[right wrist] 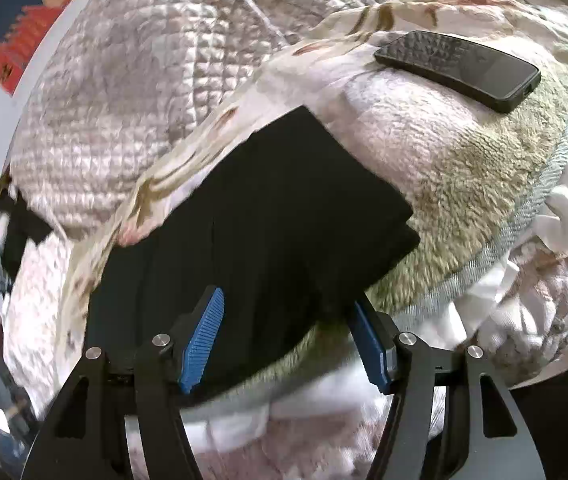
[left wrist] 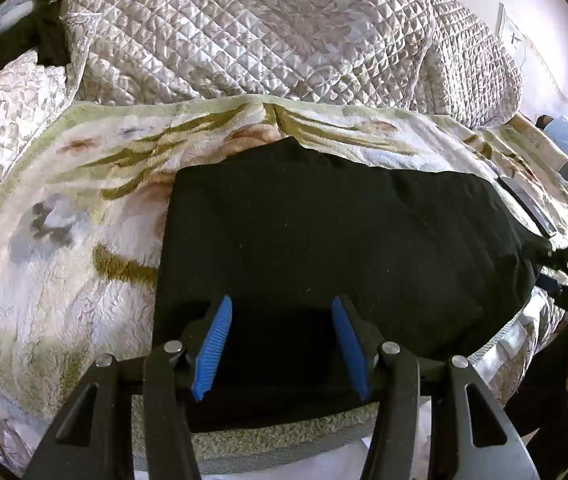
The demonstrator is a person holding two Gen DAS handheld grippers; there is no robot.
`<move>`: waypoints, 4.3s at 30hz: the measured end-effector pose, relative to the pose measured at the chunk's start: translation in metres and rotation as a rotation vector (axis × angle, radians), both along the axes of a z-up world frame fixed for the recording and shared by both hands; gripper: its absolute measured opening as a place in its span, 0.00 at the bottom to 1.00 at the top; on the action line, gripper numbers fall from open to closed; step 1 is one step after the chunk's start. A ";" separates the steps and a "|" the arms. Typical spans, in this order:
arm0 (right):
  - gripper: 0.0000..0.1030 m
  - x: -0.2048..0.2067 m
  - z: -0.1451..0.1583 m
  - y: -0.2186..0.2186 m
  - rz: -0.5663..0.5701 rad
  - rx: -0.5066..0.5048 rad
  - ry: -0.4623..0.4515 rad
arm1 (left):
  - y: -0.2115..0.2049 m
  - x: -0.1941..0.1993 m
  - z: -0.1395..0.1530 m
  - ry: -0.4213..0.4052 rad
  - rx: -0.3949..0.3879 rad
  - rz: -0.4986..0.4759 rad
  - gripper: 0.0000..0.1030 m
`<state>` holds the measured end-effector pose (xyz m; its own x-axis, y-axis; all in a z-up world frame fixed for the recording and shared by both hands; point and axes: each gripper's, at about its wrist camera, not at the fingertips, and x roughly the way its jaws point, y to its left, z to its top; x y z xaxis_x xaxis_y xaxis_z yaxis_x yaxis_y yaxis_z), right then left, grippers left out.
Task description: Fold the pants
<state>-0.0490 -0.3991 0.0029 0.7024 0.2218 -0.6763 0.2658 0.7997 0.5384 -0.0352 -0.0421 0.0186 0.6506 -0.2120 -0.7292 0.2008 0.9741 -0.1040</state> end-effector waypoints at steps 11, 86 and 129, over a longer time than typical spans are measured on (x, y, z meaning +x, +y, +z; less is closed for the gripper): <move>0.39 0.040 0.002 -0.002 -0.020 -0.045 0.003 | 0.007 0.010 0.007 0.024 -0.029 0.023 0.54; 0.23 0.032 0.027 0.224 0.737 -0.244 -0.178 | 0.100 0.025 0.051 -0.086 -0.198 0.234 0.54; 0.13 0.138 0.028 0.147 0.561 -0.207 -0.067 | 0.029 0.099 0.021 0.080 -0.040 0.100 0.55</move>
